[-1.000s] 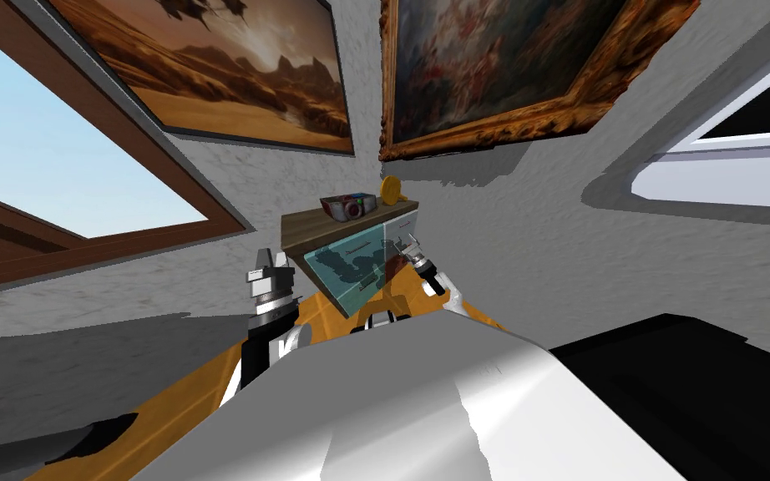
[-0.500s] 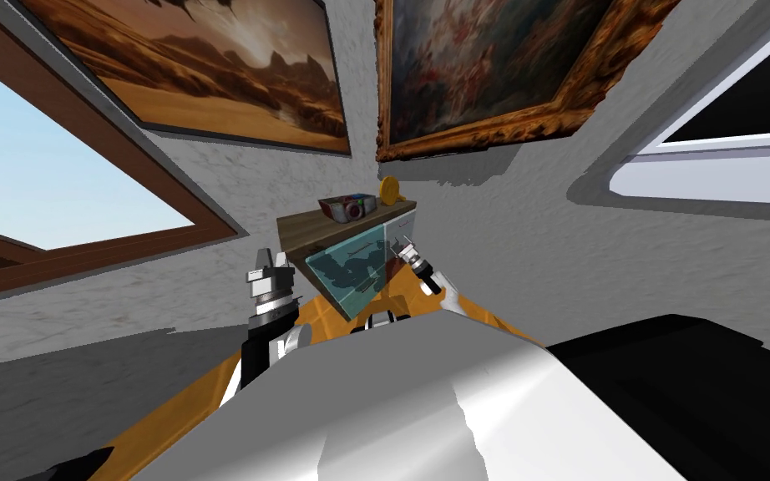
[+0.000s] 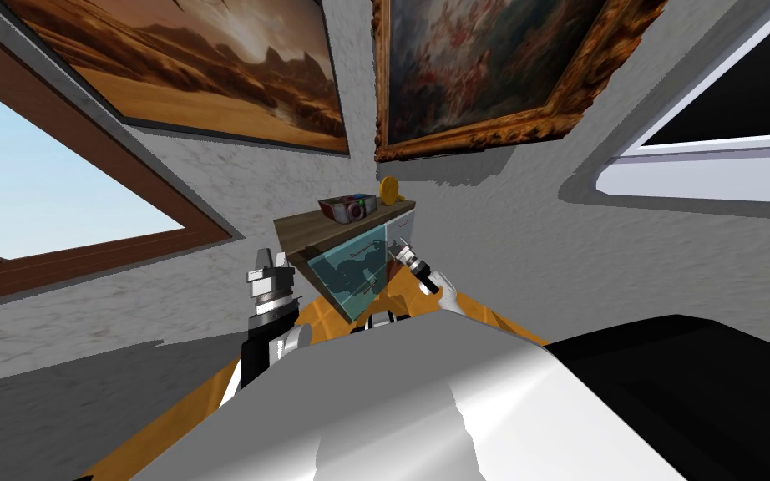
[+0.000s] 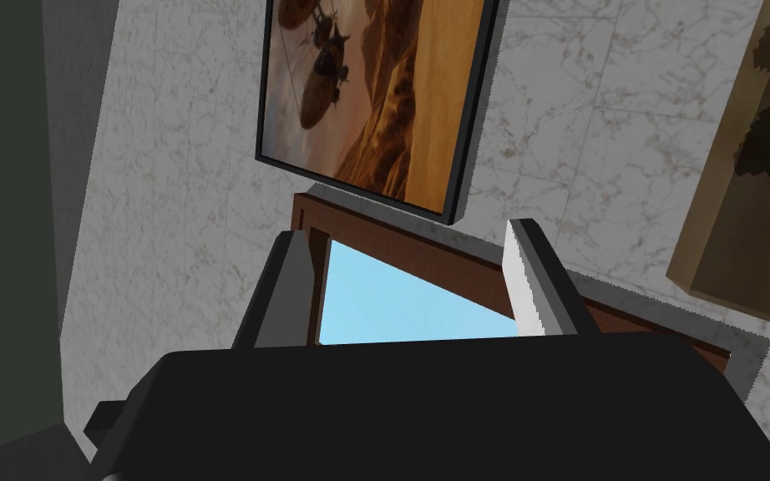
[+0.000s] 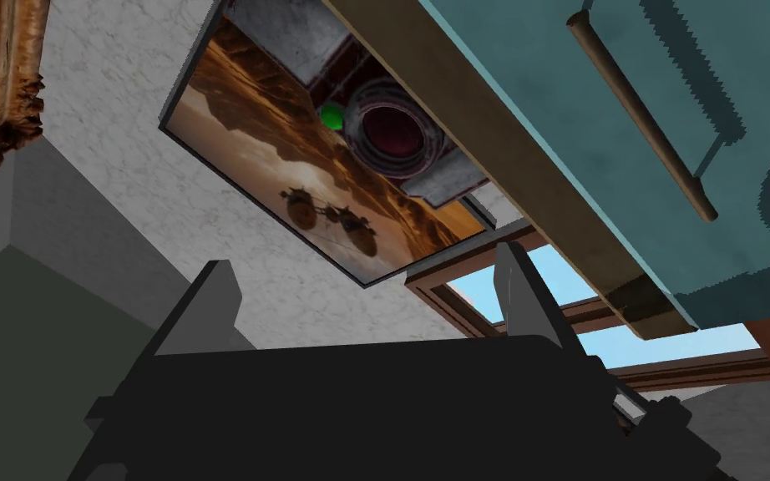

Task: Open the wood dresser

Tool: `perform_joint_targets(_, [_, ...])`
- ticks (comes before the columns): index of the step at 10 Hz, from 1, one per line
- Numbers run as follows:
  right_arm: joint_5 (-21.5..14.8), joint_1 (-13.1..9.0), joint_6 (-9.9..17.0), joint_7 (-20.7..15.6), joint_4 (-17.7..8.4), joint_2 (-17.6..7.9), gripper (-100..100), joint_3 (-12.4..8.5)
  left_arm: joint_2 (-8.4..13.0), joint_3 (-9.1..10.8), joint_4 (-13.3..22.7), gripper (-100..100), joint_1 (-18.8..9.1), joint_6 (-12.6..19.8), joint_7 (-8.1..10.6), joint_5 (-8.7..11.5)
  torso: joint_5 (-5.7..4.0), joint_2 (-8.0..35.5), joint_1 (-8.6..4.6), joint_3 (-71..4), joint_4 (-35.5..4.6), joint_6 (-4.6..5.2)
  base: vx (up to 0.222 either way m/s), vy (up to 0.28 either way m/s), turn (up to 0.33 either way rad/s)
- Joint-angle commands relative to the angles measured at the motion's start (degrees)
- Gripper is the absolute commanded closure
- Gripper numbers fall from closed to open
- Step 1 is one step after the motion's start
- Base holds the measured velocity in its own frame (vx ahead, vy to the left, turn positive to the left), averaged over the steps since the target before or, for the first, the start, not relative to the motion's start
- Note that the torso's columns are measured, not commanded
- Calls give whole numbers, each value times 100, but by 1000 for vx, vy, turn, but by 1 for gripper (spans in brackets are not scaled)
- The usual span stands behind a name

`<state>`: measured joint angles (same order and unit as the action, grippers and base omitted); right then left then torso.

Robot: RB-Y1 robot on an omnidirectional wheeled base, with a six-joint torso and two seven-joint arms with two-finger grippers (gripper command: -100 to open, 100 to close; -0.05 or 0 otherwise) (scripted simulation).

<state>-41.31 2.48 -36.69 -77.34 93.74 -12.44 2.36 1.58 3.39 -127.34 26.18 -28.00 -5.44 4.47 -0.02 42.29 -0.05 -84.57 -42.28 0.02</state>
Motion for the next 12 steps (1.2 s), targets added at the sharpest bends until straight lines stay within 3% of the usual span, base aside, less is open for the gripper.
perform_joint_targets(1, [-294,-137,-110,-437,-266,12,-100,25,0,0,0,0,0,0,0,0,3,-1,7,-1,0,-3,26,92,-107])
perform_joint_targets(12, [-1217,-413,-449,-2037,-992,128,-100,90,0,0,0,0,0,0,0,0,3,-1,7,-1,0,-2,15,69,-70])
